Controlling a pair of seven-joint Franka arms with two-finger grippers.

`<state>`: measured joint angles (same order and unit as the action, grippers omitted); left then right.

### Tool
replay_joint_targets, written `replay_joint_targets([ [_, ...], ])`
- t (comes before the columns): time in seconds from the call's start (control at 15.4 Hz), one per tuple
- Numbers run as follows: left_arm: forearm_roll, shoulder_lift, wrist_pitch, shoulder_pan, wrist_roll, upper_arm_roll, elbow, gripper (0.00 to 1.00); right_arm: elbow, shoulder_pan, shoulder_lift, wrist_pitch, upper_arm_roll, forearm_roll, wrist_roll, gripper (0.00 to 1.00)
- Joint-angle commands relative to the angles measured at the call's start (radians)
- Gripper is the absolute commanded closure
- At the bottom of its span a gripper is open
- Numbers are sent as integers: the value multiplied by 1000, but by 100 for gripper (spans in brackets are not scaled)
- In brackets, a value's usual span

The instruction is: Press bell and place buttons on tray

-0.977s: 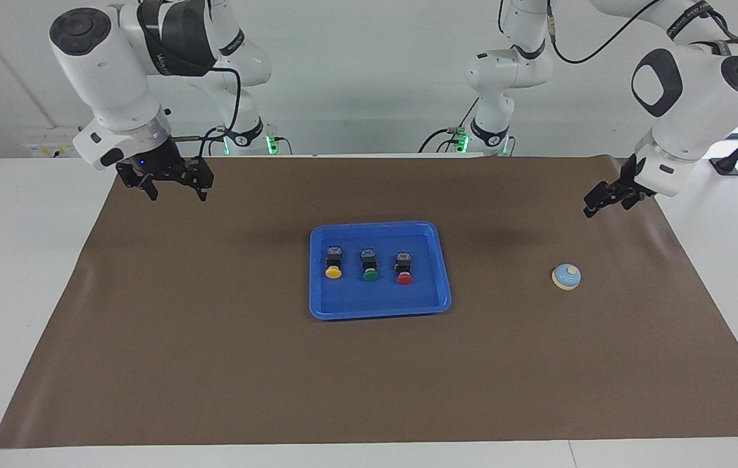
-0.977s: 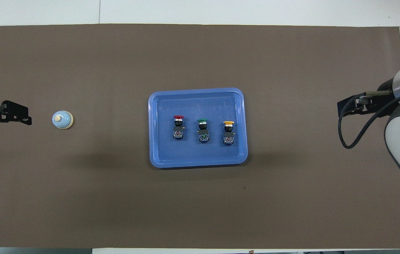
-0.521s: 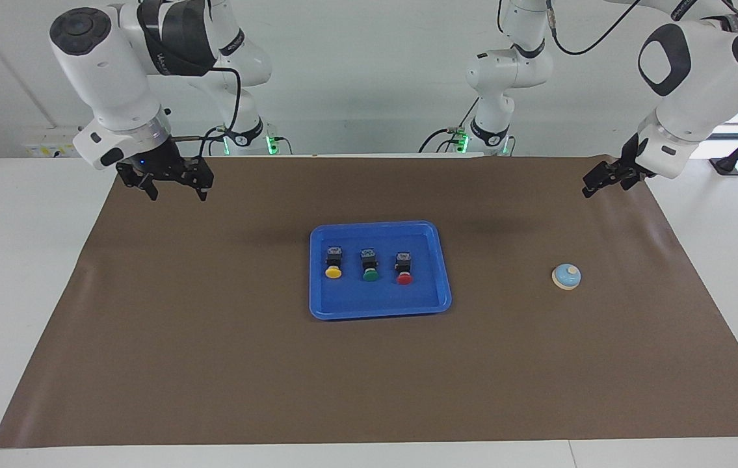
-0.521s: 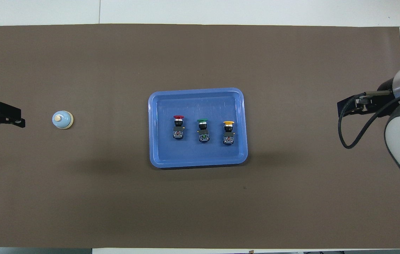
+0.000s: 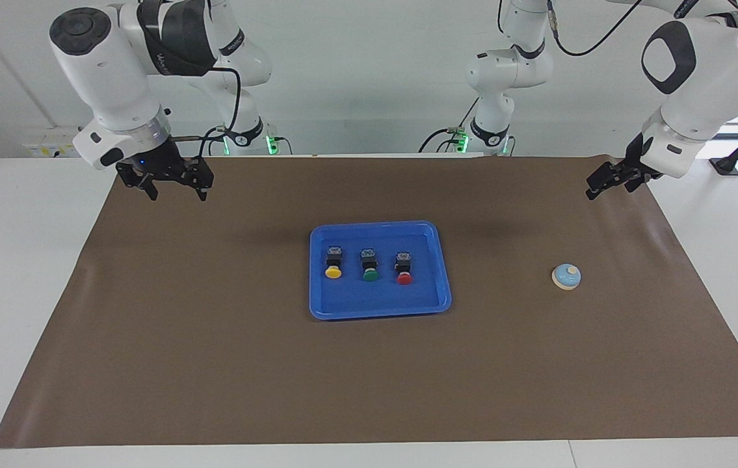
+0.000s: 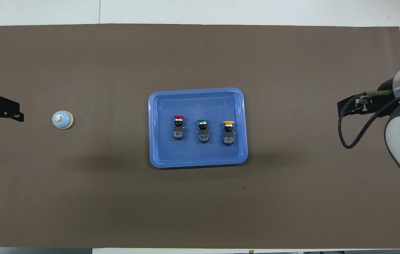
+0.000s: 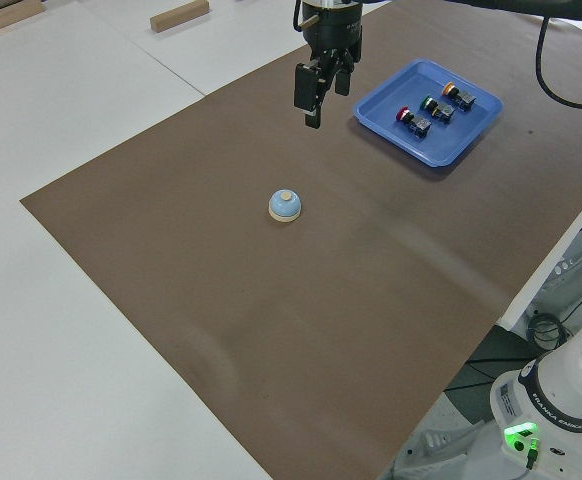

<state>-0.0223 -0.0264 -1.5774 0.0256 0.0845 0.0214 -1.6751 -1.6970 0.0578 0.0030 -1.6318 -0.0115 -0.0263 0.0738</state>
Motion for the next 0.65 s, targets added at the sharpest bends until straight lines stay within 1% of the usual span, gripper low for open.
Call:
replay_joint_targets([
  [0.0, -11, -27, 28, -13, -5, 12, 45, 0, -7, -10, -17, 15, 10, -14, 9, 0],
  [0.2, -10, -29, 36, -23, -3, 12, 48, 0, -7, -10, -15, 15, 10, -14, 9, 0],
  [0.39, -2, -40, 71, -33, -3, 9, 87, 0, -9, -10, -17, 15, 10, -14, 9, 0],
  [0.59, -1, -40, 71, -33, -3, 12, 84, 0, -7, -10, -17, 15, 10, -14, 9, 0],
])
